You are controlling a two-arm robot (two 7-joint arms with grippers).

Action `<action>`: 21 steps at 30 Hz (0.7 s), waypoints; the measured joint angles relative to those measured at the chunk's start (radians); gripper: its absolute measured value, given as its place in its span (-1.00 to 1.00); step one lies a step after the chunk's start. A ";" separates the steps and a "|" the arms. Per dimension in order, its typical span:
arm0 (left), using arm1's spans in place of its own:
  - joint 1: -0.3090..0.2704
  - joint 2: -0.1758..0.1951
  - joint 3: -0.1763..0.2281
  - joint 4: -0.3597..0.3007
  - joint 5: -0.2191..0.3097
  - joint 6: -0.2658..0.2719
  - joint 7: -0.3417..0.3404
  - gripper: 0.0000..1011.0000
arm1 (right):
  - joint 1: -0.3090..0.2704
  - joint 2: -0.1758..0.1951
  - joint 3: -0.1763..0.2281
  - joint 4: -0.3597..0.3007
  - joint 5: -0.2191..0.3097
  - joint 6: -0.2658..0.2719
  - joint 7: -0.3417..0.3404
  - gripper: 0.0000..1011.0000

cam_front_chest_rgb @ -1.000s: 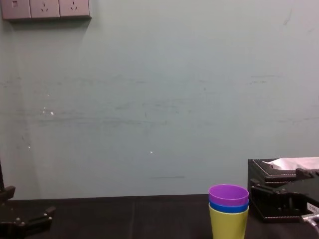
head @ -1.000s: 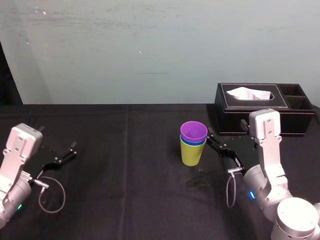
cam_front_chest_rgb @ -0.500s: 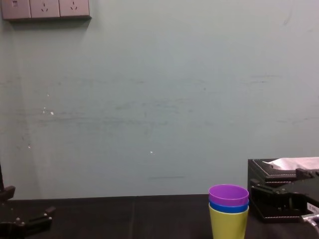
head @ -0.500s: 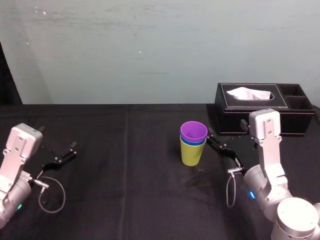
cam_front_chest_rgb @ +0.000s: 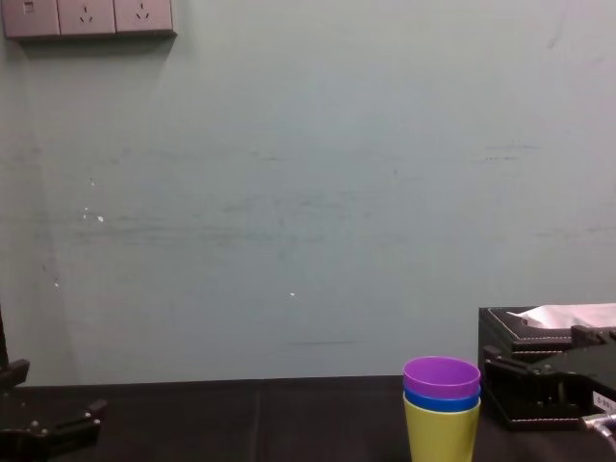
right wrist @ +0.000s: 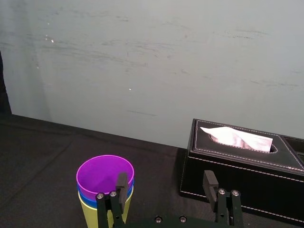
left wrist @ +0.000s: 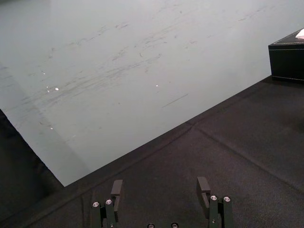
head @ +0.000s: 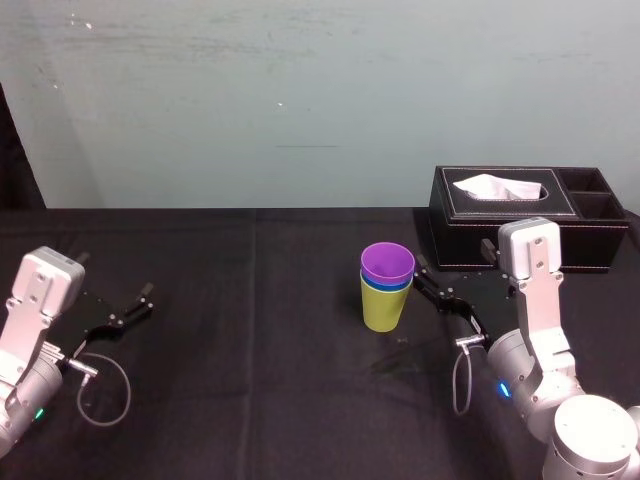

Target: Stack the three plastic cups sequentially using one hand.

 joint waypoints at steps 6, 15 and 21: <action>0.000 0.000 0.000 0.000 0.000 0.000 0.000 0.98 | 0.000 0.000 0.000 0.000 0.000 0.000 0.000 0.98; 0.000 0.000 0.000 0.000 0.000 0.000 0.000 0.98 | 0.000 0.000 0.000 0.000 0.000 0.000 0.000 0.98; 0.000 0.000 0.000 0.000 0.000 0.000 0.000 0.98 | 0.000 0.000 0.000 0.000 0.000 0.000 0.000 0.98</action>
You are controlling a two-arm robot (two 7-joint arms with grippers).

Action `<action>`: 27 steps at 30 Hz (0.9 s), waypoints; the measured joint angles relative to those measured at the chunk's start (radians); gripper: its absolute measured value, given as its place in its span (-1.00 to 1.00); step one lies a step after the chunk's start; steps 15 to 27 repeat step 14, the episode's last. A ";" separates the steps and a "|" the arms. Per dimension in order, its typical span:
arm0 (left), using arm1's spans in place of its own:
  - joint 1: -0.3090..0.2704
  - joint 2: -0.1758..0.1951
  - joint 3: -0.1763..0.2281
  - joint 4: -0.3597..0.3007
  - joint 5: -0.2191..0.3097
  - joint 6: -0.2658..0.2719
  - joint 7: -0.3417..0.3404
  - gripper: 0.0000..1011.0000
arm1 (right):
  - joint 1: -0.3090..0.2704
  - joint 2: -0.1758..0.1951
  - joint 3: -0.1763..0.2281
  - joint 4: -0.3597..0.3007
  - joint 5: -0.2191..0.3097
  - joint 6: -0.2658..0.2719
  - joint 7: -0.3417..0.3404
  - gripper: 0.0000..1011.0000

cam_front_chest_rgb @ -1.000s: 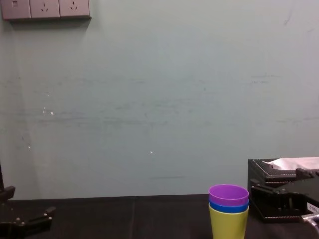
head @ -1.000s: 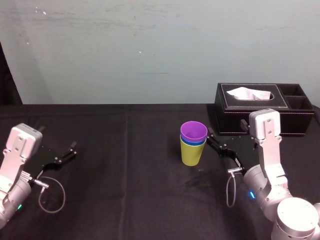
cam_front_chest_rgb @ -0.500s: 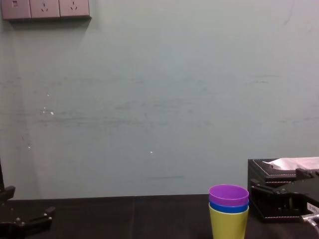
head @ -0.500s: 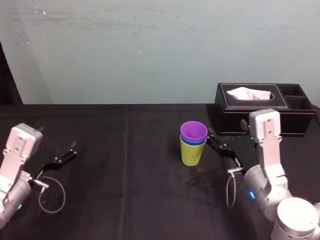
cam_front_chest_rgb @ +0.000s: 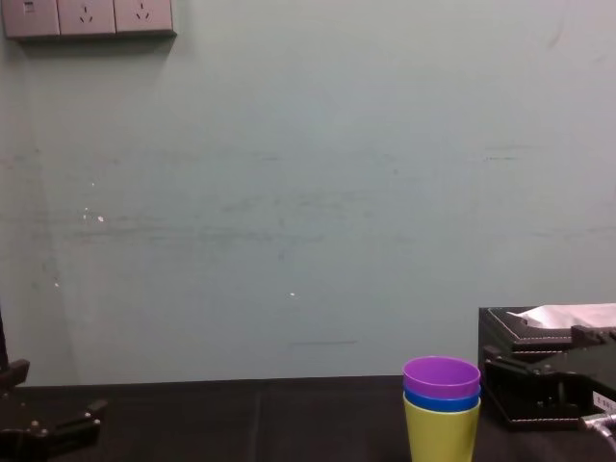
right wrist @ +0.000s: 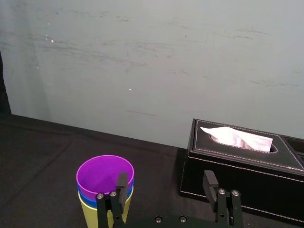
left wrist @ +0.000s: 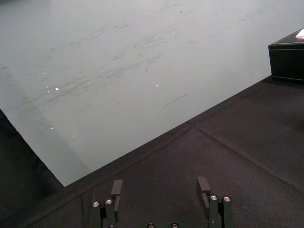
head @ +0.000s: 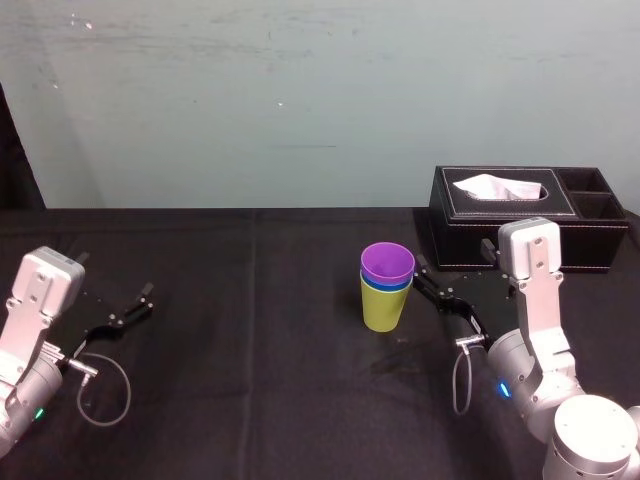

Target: Stack the three plastic cups sequentially using one hand.

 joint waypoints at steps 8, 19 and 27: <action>0.000 0.000 0.000 0.000 0.000 0.000 0.000 0.98 | 0.000 0.000 0.000 0.000 0.000 0.000 0.000 0.98; 0.000 0.000 0.000 0.000 0.000 0.000 0.000 0.98 | 0.000 0.000 0.000 0.000 0.000 0.000 0.000 0.98; 0.000 0.000 0.000 0.000 0.000 0.000 0.000 0.98 | 0.000 0.000 0.000 0.000 0.000 0.000 0.000 0.98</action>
